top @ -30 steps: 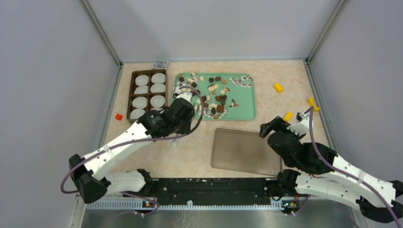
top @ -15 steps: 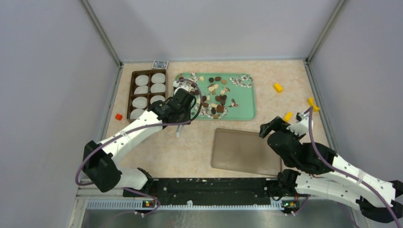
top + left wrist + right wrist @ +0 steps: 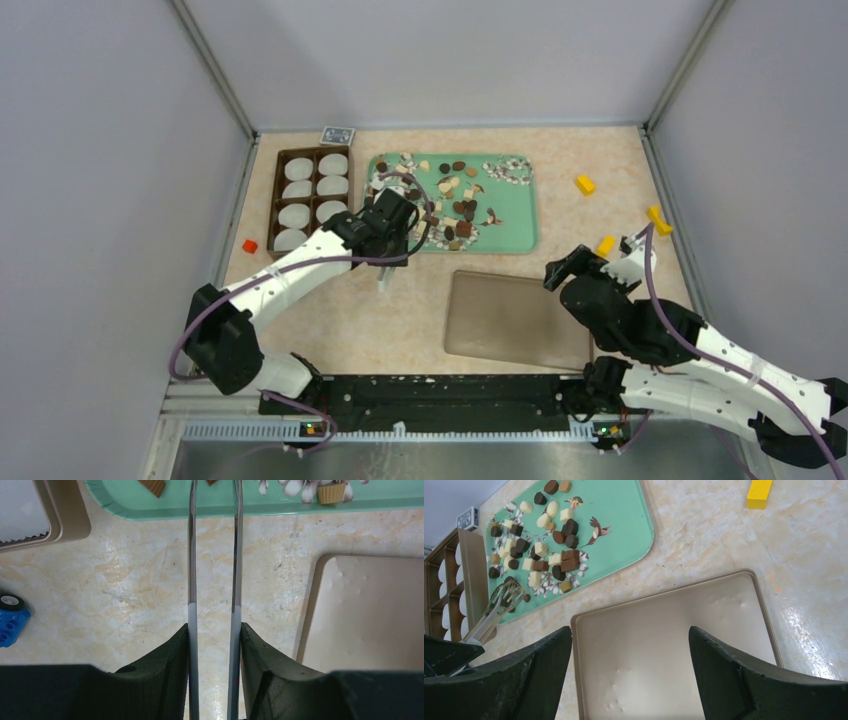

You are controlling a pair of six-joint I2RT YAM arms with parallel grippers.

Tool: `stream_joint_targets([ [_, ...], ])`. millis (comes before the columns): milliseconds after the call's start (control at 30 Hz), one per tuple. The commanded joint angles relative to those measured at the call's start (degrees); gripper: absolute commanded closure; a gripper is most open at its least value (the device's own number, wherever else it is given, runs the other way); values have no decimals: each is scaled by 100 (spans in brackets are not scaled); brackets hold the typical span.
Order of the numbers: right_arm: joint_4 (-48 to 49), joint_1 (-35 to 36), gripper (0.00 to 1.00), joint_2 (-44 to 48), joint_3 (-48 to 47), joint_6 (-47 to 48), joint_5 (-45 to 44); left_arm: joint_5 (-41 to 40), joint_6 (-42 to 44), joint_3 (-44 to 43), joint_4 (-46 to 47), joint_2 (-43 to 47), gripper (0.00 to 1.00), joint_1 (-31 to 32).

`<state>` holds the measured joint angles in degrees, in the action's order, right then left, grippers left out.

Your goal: Pack the chocolate

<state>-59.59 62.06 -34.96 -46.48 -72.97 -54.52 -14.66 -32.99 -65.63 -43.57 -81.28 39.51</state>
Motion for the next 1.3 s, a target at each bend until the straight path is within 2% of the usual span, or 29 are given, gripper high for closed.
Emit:
stream_joint_targets([
  [0, 121, -36, 16, -46, 1, 147, -34, -108, -199, 49, 188, -51, 56, -5],
  [400, 90, -36, 15, -43, 25, 115, -37, -29, -397, 113, 74, -384, 56, -5],
  [733, 125, -36, 15, -29, 81, 81, -15, 161, -384, 100, 86, -225, 59, -4],
  [1267, 169, -41, 15, -29, 139, 57, 51, 152, -331, 12, 77, -237, 73, 0],
])
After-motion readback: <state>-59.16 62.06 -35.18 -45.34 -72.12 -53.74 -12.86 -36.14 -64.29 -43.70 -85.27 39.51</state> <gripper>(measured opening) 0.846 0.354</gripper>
